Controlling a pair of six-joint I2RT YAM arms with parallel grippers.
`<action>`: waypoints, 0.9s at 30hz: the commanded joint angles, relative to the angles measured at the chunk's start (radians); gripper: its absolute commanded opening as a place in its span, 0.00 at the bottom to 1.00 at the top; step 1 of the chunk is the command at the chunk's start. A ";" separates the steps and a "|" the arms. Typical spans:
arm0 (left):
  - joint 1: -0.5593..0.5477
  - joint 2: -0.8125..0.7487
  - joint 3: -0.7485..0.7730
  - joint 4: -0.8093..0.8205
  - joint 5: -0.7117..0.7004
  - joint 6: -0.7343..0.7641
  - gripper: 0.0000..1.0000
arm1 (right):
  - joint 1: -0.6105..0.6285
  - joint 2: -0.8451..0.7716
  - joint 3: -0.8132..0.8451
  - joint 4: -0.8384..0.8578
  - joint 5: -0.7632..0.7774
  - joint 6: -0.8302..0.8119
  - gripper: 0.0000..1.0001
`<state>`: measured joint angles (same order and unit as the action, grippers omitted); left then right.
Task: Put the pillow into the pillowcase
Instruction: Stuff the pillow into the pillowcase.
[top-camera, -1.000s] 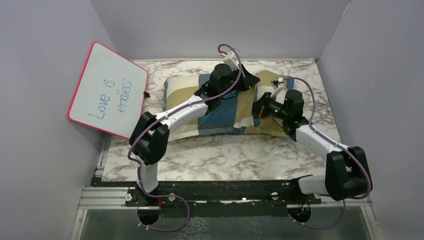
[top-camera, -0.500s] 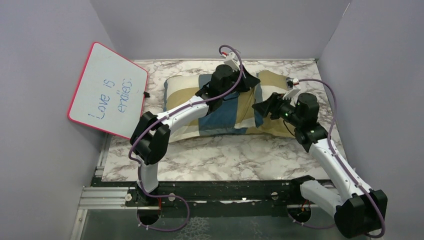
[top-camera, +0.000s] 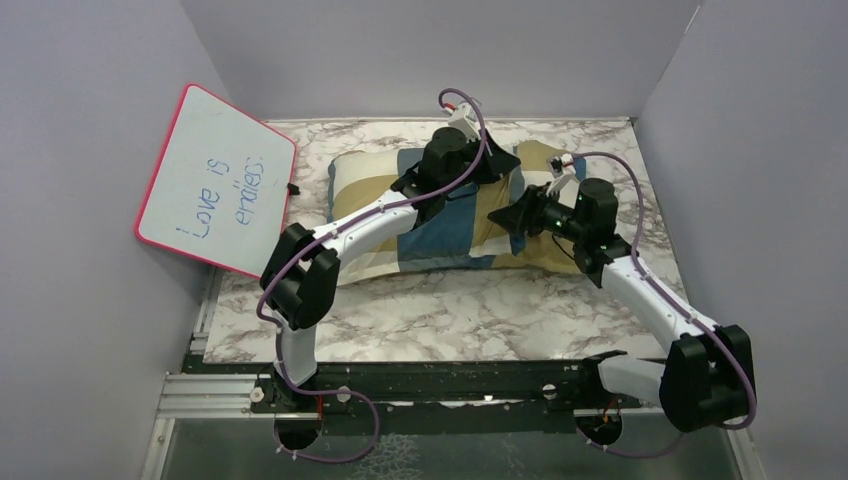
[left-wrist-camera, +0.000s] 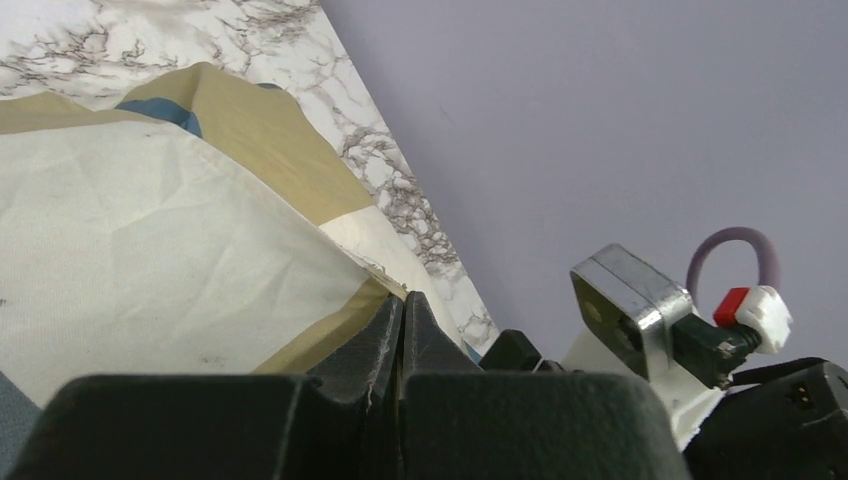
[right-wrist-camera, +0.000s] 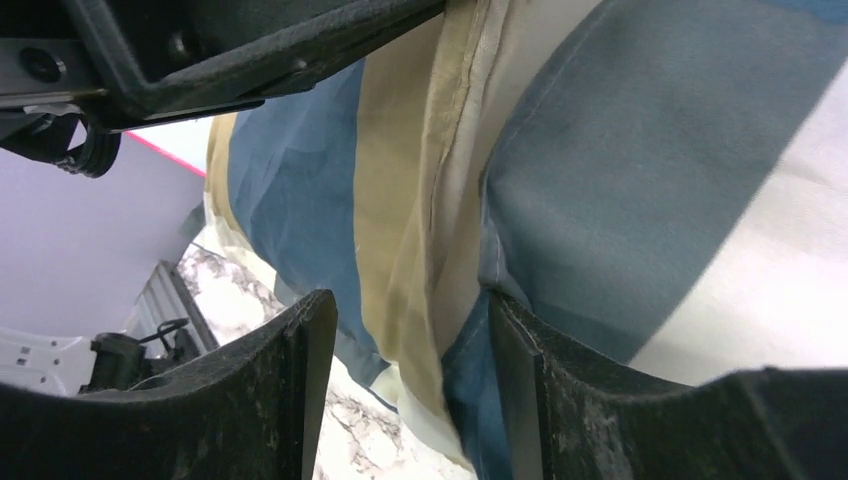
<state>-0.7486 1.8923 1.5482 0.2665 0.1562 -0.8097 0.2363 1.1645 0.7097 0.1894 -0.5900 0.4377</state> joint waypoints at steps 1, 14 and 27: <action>-0.018 -0.018 0.043 0.042 0.001 -0.004 0.00 | 0.005 0.062 0.012 0.164 -0.154 0.050 0.58; 0.009 -0.111 0.071 -0.290 -0.112 0.240 0.53 | 0.005 -0.216 -0.165 -0.126 0.146 0.206 0.00; 0.235 -0.330 -0.142 -0.556 -0.248 0.407 0.60 | 0.005 -0.340 -0.169 -0.353 0.408 0.230 0.27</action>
<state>-0.5850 1.6562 1.4963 -0.1688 0.0074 -0.4919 0.2436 0.8932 0.4389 -0.0059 -0.3180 0.6811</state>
